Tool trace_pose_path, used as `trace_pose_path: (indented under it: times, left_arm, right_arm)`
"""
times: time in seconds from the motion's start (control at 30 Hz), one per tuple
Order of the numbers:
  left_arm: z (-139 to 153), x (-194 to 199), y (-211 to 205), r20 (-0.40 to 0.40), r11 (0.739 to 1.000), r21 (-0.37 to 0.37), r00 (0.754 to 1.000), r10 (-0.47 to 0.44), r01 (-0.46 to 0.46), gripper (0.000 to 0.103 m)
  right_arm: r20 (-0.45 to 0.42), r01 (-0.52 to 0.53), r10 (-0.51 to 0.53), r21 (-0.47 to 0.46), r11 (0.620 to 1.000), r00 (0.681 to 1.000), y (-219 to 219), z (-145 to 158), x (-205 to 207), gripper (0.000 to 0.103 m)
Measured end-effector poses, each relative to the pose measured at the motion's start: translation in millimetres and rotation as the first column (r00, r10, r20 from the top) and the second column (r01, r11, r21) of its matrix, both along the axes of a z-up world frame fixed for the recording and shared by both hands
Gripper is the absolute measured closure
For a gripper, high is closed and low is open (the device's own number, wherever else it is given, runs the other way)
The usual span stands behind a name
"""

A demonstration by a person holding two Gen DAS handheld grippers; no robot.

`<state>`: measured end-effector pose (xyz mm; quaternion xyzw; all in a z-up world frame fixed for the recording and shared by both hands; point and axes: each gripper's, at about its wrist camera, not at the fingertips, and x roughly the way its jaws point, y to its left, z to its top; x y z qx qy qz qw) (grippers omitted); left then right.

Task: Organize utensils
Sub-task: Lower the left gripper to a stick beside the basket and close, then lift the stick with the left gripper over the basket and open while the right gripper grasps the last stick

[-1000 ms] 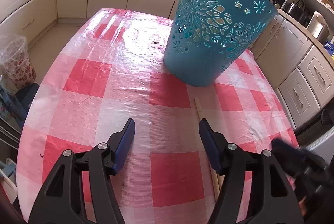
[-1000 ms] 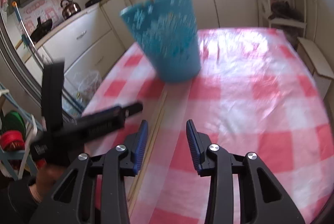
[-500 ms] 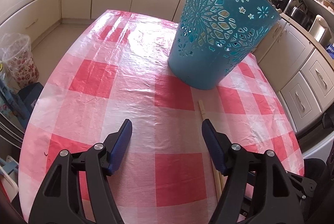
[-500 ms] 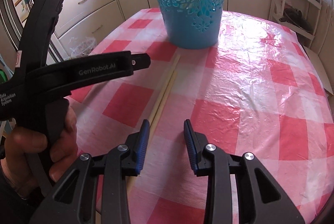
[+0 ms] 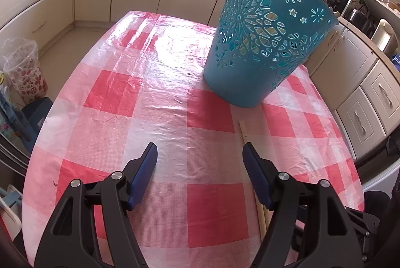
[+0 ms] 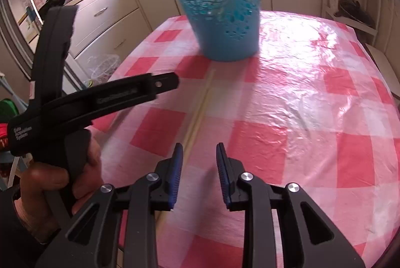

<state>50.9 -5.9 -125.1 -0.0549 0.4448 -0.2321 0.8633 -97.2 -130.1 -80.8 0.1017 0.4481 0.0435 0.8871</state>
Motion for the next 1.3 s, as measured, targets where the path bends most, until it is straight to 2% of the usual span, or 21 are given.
trace_pose_path:
  times: [0.13,0.2,0.33,0.37,0.43,0.47,0.6,0.67,0.7,0.8,0.83,0.87,0.9,0.93,1.0,1.03,1.13,1.3]
  left_arm:
    - [0,0,0,-0.002,1.0,0.001,1.0,0.002,-0.002,0.036]
    - [0,0,0,-0.002,1.0,0.001,1.0,0.002,-0.002,0.036]
    - [0,-1,-1,0.0,1.0,0.008,1.0,-0.002,0.002,0.035]
    - [0,-1,-1,0.0,1.0,0.009,1.0,-0.003,0.003,0.035]
    - [0,-1,-2,-0.001,1.0,0.015,1.0,-0.006,0.006,0.034]
    - [0,-1,-3,-0.002,1.0,0.024,1.0,-0.011,0.011,0.034]
    - [2,-8,-28,0.006,0.989,0.126,0.997,-0.082,0.081,0.034]
    - [3,-11,-44,0.004,0.981,0.159,0.994,-0.114,0.112,0.034]
    - [4,-12,-50,0.005,0.977,0.18,0.993,-0.12,0.117,0.034]
    - [5,-10,-74,0.009,0.954,0.277,0.993,-0.122,0.115,0.035]
    - [4,-7,-80,-0.003,0.948,0.298,0.993,-0.118,0.114,0.04]
    - [2,-5,-85,-0.023,0.942,0.314,0.993,-0.117,0.118,0.051]
    - [0,-4,-89,-0.033,0.935,0.335,0.993,-0.112,0.117,0.052]
    - [0,-4,-92,-0.03,0.931,0.345,0.993,-0.117,0.12,0.059]
    - [1,-6,-96,-0.045,0.928,0.344,0.99,-0.136,0.143,0.08]
    - [2,-6,-97,-0.055,0.927,0.344,0.989,-0.14,0.151,0.095]
    - [3,-5,-96,-0.104,0.934,0.31,0.983,-0.152,0.178,0.098]
    - [4,-5,-92,-0.141,0.935,0.308,0.98,-0.137,0.175,0.098]
  right_arm:
    - [0.0,-0.006,0.006,-0.068,0.998,1.0,8,-4,4,0.074]
    - [0.001,0.0,0.001,-0.111,0.994,1.0,9,-5,7,0.077]
    - [-0.005,-0.001,0.0,-0.138,0.99,1.0,9,-6,14,0.078]
    - [-0.009,-0.002,0.001,-0.137,0.991,1.0,7,-5,15,0.08]
    - [-0.018,-0.011,0.009,-0.157,0.988,1.0,1,-4,14,0.09]
    - [-0.021,-0.013,0.009,-0.17,0.985,1.0,-5,-3,12,0.091]
    - [-0.046,0.026,-0.034,-0.161,0.987,0.998,-39,0,6,0.091]
    - [-0.053,0.066,-0.074,-0.13,0.989,0.996,-58,1,5,0.085]
    - [-0.045,0.083,-0.089,-0.122,0.989,0.995,-64,2,6,0.078]
    - [-0.048,0.08,-0.086,-0.105,0.991,0.995,-68,1,15,0.078]
    - [-0.048,0.075,-0.081,-0.112,0.991,0.996,-67,-1,19,0.077]
    - [-0.042,0.07,-0.076,-0.127,0.989,0.996,-65,-1,21,0.077]
    - [-0.04,0.064,-0.07,-0.14,0.988,0.997,-64,0,22,0.078]
    - [-0.044,0.054,-0.061,-0.151,0.987,0.997,-62,1,22,0.083]
    - [-0.055,0.037,-0.044,-0.135,0.99,0.998,-65,1,21,0.094]
    - [-0.064,0.028,-0.035,-0.117,0.993,0.997,-67,2,20,0.095]
    - [-0.082,0.014,-0.022,-0.093,0.996,0.996,-74,3,18,0.095]
    - [-0.085,-0.014,0.003,-0.128,0.992,0.996,-66,1,23,0.095]
